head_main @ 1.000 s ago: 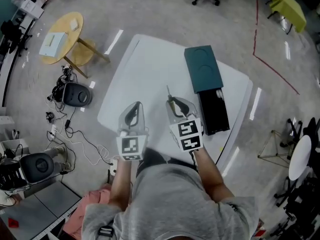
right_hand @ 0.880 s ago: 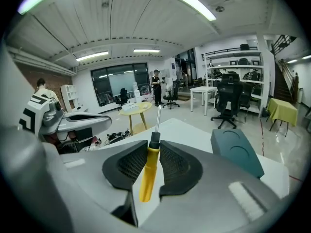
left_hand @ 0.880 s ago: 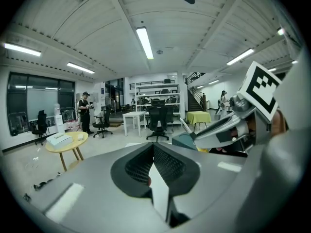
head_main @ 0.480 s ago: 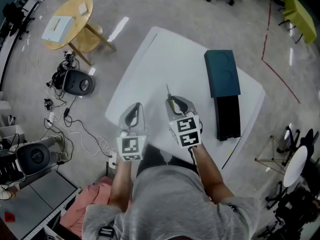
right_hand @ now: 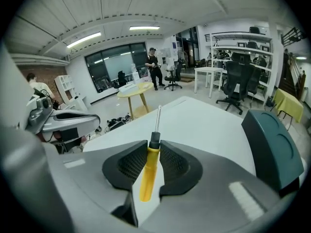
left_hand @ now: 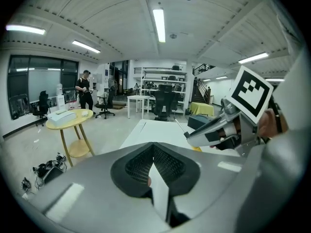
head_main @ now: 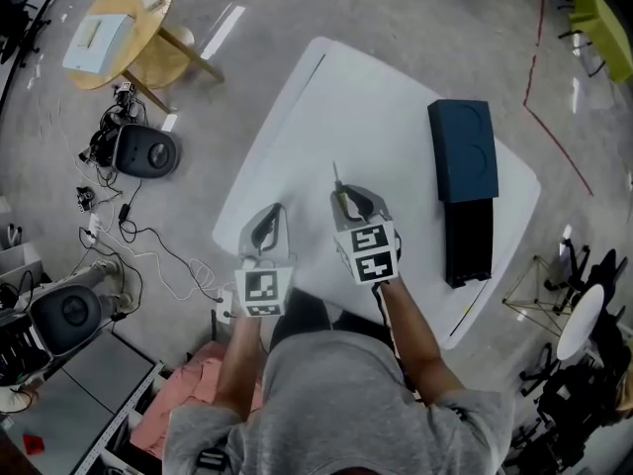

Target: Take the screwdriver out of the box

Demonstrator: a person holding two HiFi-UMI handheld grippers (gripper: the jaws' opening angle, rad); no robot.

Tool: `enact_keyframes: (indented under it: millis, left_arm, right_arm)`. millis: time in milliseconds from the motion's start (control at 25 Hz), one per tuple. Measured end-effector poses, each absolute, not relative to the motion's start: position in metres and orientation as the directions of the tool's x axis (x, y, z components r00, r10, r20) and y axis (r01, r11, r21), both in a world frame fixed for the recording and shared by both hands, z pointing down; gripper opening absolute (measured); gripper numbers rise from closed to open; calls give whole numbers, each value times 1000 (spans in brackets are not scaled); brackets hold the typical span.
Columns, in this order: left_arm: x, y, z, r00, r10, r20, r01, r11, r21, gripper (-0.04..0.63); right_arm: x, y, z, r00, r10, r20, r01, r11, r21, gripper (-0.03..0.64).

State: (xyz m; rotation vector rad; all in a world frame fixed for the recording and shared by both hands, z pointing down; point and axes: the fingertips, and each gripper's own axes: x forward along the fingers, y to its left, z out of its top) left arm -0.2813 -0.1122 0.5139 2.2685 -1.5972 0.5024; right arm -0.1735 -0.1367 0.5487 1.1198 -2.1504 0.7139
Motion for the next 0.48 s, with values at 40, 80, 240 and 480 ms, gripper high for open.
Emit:
enact_keyframes:
  millis: [40, 80, 240, 480]
  left_arm:
    - [-283, -117, 519, 319, -827, 464, -943, -328, 63, 11]
    - [-285, -121, 523, 324, -821, 469, -941, -332, 69, 11]
    - [-291, -137, 542, 341, -801, 492, -935, -342, 92, 12]
    - [-295, -157, 568, 378, -763, 525, -920, -375, 117, 11]
  right_arm:
    - [-176, -140, 555, -455, -513, 728, -850, 495, -182, 83]
    - [-179, -143, 560, -448, -505, 738, -852, 491, -182, 83]
    - [-183, -157, 581, -420, -487, 765, -866, 468, -177, 83]
    - [-185, -173, 611, -387, -461, 799, -888, 418, -190, 84]
